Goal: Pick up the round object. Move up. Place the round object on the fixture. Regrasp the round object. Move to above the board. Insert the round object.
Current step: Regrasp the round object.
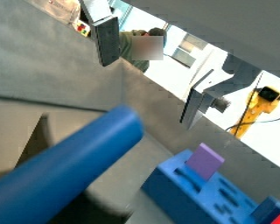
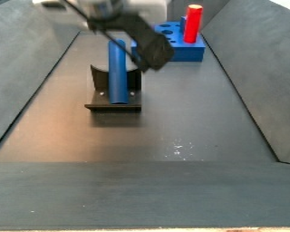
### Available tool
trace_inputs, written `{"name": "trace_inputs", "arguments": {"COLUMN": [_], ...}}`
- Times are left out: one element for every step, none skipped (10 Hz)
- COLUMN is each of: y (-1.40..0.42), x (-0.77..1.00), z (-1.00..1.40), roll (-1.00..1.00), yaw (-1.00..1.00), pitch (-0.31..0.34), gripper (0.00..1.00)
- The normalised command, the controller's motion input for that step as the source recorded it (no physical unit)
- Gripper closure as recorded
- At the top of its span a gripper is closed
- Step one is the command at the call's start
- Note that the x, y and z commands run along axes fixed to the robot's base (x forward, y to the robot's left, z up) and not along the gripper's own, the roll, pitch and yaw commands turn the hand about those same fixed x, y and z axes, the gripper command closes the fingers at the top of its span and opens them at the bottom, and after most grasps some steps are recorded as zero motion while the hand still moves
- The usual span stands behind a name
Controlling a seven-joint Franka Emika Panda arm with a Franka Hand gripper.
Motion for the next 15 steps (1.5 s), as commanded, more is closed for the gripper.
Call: {"name": "trace_inputs", "arguments": {"y": [0.01, 0.01, -0.83, -0.79, -0.70, -0.44, -0.24, -0.06, -0.04, -0.04, -0.04, -0.03, -0.02, -0.02, -0.02], "x": [-0.03, -0.03, 0.14, 0.14, 0.09, 0.02, -0.01, -0.01, 0.00, -0.01, -0.01, -0.01, -0.01, 0.00, 0.01], "z": [0.48, 0.29, 0.81, 0.73, 0.64, 0.40, 0.18, 0.03, 0.02, 0.03, 0.02, 0.01, 0.01, 0.01, 0.00], "roll": [0.04, 0.04, 1.00, 1.00, 1.00, 1.00, 1.00, 1.00, 1.00, 1.00, 1.00, 1.00, 1.00, 1.00, 1.00], "yaw": [0.00, -0.01, 0.04, 0.04, 0.04, 0.04, 0.04, 0.04, 0.04, 0.04, 0.04, 0.04, 0.04, 0.04, 0.04], "pitch": [0.054, 0.064, 0.060, 0.060, 0.058, 0.053, 0.050, 0.050, 0.051, 0.050, 0.048, 0.045, 0.043, 0.039, 0.038], "gripper": [0.00, 0.00, 0.00, 0.00, 0.00, 0.00, 0.00, 0.00, 0.00, 0.00, 0.00, 0.00, 0.00, 0.00, 0.00]}}
